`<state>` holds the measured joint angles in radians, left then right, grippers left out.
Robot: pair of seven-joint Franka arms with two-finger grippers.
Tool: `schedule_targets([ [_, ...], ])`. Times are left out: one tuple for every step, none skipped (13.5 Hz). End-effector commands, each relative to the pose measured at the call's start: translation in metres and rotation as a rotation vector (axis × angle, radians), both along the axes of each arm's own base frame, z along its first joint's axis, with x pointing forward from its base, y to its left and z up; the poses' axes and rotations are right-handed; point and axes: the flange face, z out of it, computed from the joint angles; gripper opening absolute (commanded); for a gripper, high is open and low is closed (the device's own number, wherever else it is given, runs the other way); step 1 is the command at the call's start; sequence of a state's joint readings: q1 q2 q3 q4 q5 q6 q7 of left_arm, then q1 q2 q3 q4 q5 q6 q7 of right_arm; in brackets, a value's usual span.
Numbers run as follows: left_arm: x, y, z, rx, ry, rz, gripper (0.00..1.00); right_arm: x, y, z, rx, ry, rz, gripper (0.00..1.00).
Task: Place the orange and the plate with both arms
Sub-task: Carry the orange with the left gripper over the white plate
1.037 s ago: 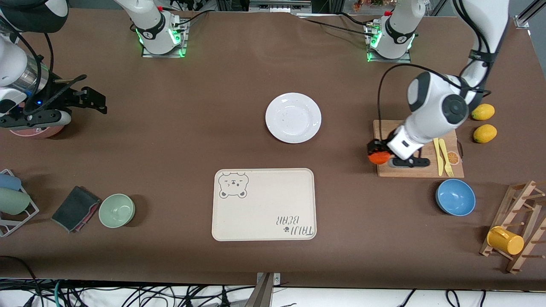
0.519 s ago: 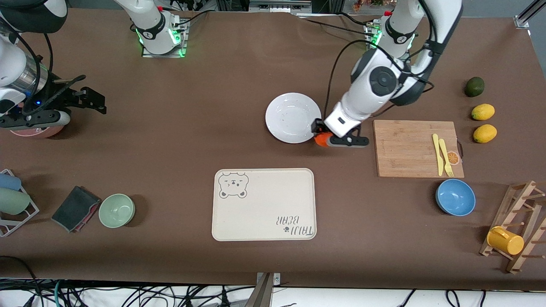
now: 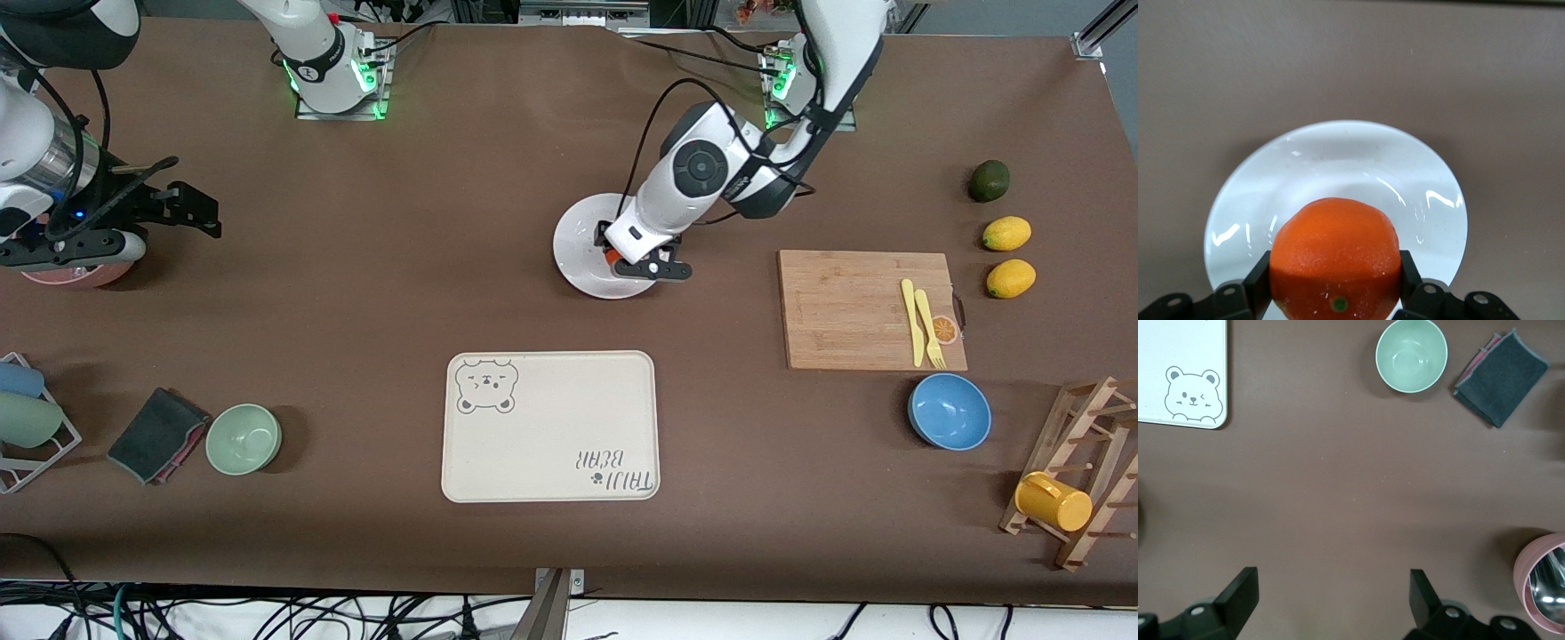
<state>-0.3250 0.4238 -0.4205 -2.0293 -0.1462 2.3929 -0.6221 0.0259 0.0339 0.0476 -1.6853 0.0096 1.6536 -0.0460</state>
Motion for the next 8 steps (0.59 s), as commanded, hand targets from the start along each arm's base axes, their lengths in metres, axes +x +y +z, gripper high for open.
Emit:
schedule_targets([
  [-0.004,-0.009,-0.008,0.009,0.024,0.008,0.15,0.001,-0.002,0.004,0.014,0.007,0.006,1.0],
  [-0.01,-0.012,-0.02,0.017,0.043,-0.001,0.16,0.002,-0.002,0.004,0.014,0.006,0.006,1.0],
  [-0.016,-0.016,-0.034,0.03,0.061,-0.017,0.18,0.001,-0.002,0.004,0.014,0.009,0.006,1.0],
  [-0.02,-0.017,-0.044,0.048,0.061,-0.029,0.22,0.001,-0.001,0.004,0.013,0.009,0.008,1.0],
  [-0.021,-0.017,-0.051,0.066,0.066,-0.019,0.24,0.001,0.001,0.006,0.01,0.006,0.013,1.0],
  [-0.023,-0.018,-0.058,0.083,0.069,-0.008,0.34,0.0,0.005,0.006,0.004,0.005,0.018,1.0],
  [-0.026,-0.02,-0.064,0.095,0.069,-0.018,0.43,0.0,0.007,0.006,0.002,0.005,0.017,1.0],
  [-0.025,-0.02,-0.063,0.096,0.068,-0.013,0.47,0.0,0.006,0.006,0.005,0.005,0.021,1.0],
])
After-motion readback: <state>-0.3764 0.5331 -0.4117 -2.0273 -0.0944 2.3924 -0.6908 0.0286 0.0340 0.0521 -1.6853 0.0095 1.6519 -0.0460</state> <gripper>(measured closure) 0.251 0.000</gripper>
